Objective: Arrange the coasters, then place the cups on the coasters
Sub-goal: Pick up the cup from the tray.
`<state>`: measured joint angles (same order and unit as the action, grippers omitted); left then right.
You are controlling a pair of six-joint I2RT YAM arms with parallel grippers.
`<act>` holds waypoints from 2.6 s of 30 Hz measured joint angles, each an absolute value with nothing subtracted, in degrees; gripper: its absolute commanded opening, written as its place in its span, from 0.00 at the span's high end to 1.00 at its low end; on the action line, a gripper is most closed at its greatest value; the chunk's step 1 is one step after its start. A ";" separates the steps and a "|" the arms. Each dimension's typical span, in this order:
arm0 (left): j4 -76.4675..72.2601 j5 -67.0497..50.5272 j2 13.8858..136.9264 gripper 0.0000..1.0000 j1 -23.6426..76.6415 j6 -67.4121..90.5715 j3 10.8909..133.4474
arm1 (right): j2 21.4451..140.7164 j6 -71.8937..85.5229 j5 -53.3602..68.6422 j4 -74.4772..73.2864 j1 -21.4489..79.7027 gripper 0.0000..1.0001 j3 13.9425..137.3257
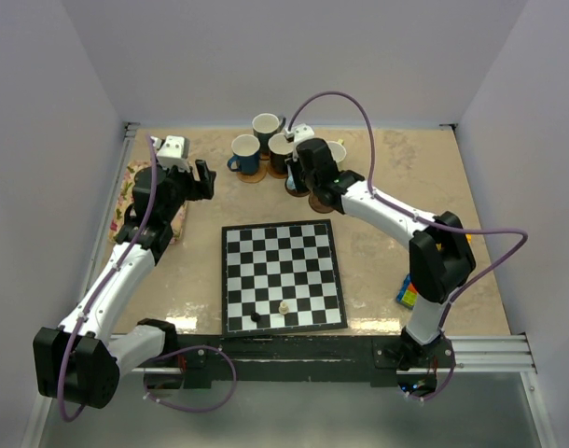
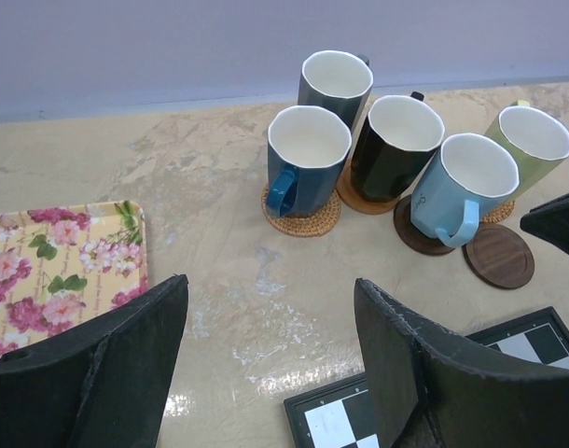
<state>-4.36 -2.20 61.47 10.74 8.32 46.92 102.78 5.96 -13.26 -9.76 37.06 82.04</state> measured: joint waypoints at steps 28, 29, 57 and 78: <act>-3.49 -1.76 61.47 0.24 10.52 8.32 46.92 | 110.80 7.07 -15.57 -9.04 37.06 0.85 83.59; -3.49 -1.72 61.47 0.24 10.52 8.32 46.92 | 111.11 7.07 -15.55 -8.93 37.06 0.85 83.74; -3.25 -1.26 61.47 0.24 10.50 8.25 46.92 | 114.04 6.94 -15.29 -8.12 37.06 0.79 86.02; 14.61 -1.96 69.30 0.23 -13.10 -1.34 51.90 | 93.34 6.90 -2.22 -4.19 37.06 0.48 78.39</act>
<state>14.61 -1.96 69.30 -13.10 -1.34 51.90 93.34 6.90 -2.22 -4.19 37.06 78.39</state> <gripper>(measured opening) 0.770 0.512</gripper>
